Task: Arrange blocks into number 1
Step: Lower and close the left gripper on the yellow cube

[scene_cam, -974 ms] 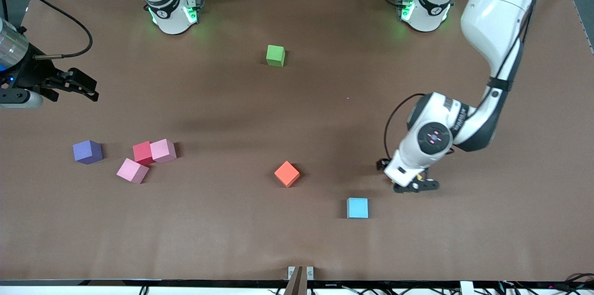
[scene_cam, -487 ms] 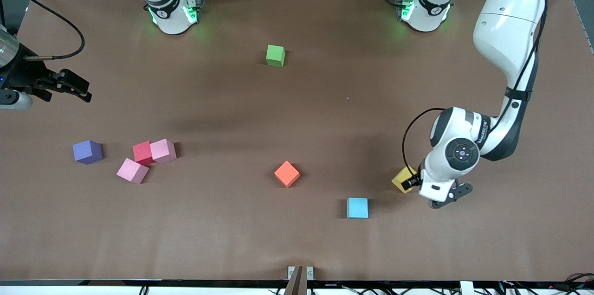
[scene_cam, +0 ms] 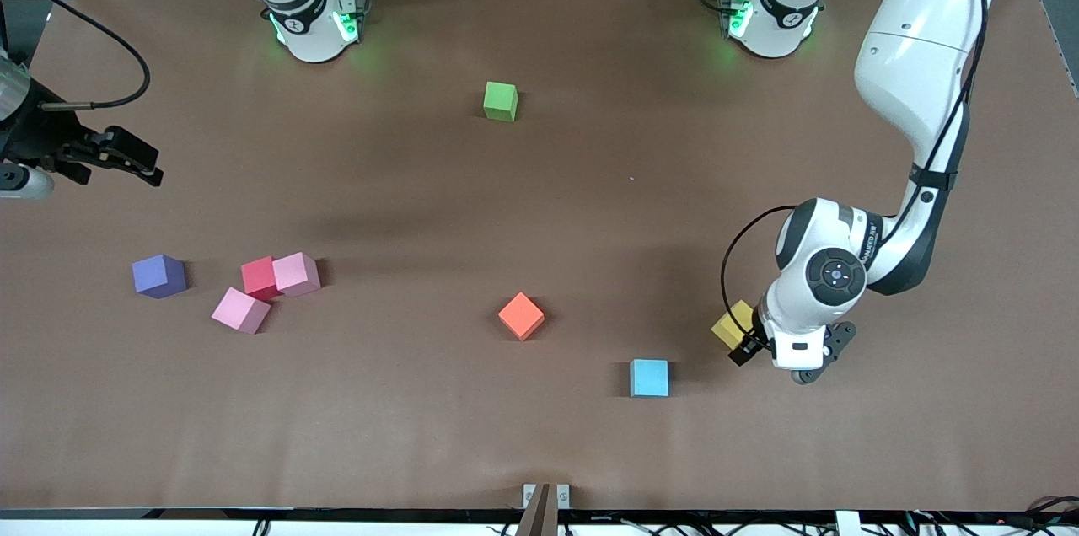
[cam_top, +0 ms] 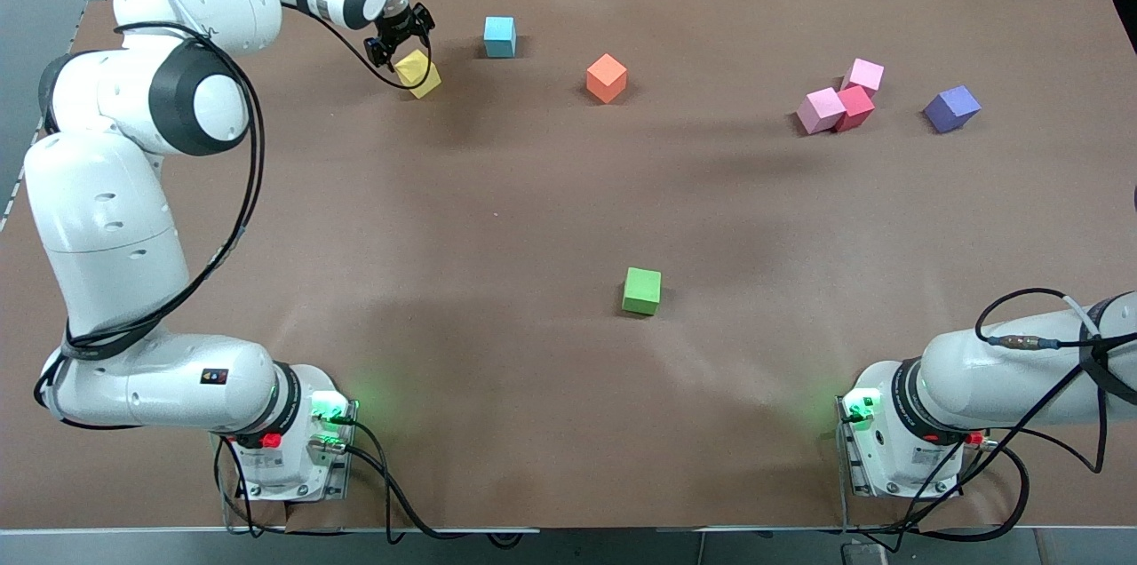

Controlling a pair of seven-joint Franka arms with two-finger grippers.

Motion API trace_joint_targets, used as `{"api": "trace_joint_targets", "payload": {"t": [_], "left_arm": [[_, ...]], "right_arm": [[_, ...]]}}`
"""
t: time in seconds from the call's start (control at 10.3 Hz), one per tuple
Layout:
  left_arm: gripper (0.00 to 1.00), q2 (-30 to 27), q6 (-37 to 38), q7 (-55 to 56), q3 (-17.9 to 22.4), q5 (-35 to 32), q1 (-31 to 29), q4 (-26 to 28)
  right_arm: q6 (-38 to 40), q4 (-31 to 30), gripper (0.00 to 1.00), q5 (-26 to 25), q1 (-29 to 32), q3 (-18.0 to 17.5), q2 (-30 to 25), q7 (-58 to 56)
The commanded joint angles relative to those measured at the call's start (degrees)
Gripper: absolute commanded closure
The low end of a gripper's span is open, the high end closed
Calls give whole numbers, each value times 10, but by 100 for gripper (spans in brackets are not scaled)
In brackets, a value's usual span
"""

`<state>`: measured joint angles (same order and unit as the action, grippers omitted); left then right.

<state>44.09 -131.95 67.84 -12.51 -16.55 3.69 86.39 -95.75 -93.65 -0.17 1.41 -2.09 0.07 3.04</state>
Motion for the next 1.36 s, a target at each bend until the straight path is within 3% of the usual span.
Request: {"api": "trace_joint_targets", "payload": {"t": [0.0,0.29,0.39,0.49,0.88,1.27], "left_arm": [[0,-1,-4,21,0,6,5,16],[0,2,-5,26,0,5,18,19],[65,0,-4,20,0,4,21,20],[100,-1,-2,15,0,1,21,23],[100,-29,0,-22,-8,-6,37,19],[100,-66,74,-25,-97,-5,96,18]], "right_arm": [[4,2,0,5,1,-8,-4,-7],[2,-1,0,10,12,-9,-4,-7],[3,0,0,11,12,-9,-4,-7],[3,-1,0,11,17,-11,-4,-7],[4,-2,0,11,22,-12,-3,-8],[2,-3,0,11,32,-12,-2,-8]]}}
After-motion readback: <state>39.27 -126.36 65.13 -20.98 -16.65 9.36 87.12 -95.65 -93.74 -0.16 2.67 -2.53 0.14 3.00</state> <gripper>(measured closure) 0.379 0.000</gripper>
